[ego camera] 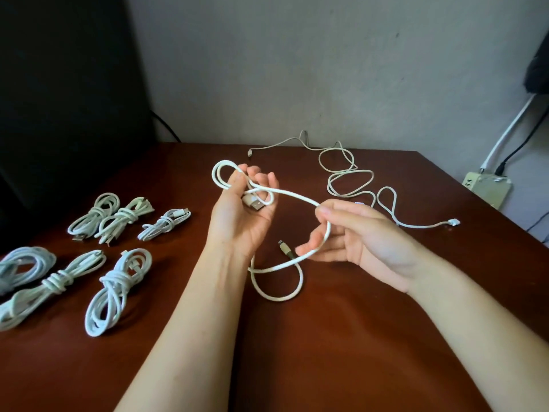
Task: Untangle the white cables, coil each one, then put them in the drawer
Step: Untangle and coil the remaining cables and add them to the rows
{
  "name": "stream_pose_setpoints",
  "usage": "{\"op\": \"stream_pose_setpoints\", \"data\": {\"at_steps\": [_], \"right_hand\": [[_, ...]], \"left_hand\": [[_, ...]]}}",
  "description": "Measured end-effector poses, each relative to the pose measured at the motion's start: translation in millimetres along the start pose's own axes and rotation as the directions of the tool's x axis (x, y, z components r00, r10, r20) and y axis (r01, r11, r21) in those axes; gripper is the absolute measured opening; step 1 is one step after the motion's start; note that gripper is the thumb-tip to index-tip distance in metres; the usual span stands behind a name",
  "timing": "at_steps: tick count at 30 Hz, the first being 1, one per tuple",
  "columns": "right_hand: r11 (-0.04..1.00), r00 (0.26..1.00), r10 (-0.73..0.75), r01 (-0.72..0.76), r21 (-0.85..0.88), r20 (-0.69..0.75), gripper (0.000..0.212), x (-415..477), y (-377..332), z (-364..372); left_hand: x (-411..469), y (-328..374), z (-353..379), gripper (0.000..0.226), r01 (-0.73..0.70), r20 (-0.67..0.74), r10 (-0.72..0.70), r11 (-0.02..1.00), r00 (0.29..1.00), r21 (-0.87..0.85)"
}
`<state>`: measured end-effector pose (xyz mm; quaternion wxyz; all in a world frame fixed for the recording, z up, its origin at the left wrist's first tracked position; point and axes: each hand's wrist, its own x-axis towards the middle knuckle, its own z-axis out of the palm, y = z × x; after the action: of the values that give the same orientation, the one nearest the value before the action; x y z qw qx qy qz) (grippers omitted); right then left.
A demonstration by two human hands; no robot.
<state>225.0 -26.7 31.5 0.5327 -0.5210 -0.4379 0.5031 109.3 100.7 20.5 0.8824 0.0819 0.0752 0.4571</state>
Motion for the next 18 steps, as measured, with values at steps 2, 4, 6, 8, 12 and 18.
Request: {"op": "stream_pose_setpoints", "data": {"at_steps": [2, 4, 6, 8, 12, 18], "right_hand": [[0.998, 0.997, 0.006, -0.011, -0.063, -0.074, 0.012, 1.7, 0.4, -4.3], [0.968, 0.975, -0.101, 0.05, -0.247, -0.199, 0.015, 4.3, 2.2, -10.5], [0.856, 0.892, -0.336, 0.155, -0.494, -0.302, 0.012, 6.6, 3.6, -15.6], [0.633, 0.735, -0.607, 0.218, -0.743, -0.301, 0.011, 7.2, 4.7, -19.4], [0.336, 0.515, -0.837, 0.216, -0.917, -0.185, 0.011, 5.7, 5.6, -26.7], [0.077, 0.433, -0.901, 0.182, -0.98, 0.009, 0.012, 7.2, 8.7, -32.1]], "left_hand": [[0.9, -0.6, 0.8, 0.018, -0.022, 0.004, 0.022, 1.0, 1.0, -0.012], [0.8, -1.3, 1.5, 0.017, -0.034, 0.013, 0.034, 0.999, 0.999, -0.02], [0.8, -2.7, 0.7, 0.018, -0.028, 0.024, 0.028, 0.999, 0.999, -0.028], [1.5, -4.1, -0.1, 0.019, -0.023, 0.032, 0.024, 1.0, 0.999, -0.02], [1.8, -2.4, 1.3, 0.02, -0.064, 0.016, 0.065, 0.995, 0.998, -0.081], [-6.5, 8.7, 4.9, 0.021, -0.044, -0.049, 0.031, 0.953, 0.998, -0.299]]}}
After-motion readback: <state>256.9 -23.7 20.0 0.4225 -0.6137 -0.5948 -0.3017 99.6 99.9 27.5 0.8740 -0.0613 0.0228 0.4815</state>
